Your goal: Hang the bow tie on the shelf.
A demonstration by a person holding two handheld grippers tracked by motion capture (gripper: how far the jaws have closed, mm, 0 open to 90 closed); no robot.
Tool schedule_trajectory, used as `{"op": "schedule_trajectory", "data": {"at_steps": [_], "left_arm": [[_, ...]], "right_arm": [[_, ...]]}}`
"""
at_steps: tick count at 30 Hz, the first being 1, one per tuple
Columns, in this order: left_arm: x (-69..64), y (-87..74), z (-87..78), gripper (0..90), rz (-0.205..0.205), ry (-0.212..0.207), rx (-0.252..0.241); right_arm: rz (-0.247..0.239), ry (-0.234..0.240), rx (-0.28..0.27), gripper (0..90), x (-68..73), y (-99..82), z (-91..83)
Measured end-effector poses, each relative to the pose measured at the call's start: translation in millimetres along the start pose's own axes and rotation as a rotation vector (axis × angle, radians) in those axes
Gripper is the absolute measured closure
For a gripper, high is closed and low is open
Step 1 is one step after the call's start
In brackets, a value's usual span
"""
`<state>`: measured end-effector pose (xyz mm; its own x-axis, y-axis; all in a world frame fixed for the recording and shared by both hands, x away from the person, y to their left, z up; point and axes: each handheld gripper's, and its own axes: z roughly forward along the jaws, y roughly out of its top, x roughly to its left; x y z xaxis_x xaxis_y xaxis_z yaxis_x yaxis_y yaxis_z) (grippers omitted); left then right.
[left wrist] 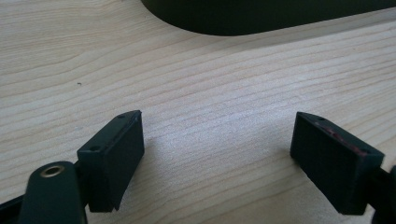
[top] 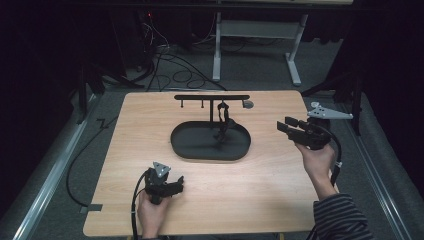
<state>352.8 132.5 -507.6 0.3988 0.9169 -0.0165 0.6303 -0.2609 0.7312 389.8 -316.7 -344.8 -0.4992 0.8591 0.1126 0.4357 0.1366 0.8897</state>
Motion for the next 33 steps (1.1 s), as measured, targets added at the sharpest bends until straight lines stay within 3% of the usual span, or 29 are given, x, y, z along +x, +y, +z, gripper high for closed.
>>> {"op": "schedule_trajectory", "data": {"at_steps": [17, 33], "left_arm": [[-0.1, -0.1, -0.1, 17.8, 0.000, 0.001, 0.000], [-0.2, -0.1, -0.1, 17.8, -0.001, 0.001, 0.000]], "right_arm": [[0.036, 0.012, -0.011, 56.5, 0.1, -28.1, -14.7], [0.008, -0.005, 0.017, 56.6, 6.1, -49.8, -14.0]]}}
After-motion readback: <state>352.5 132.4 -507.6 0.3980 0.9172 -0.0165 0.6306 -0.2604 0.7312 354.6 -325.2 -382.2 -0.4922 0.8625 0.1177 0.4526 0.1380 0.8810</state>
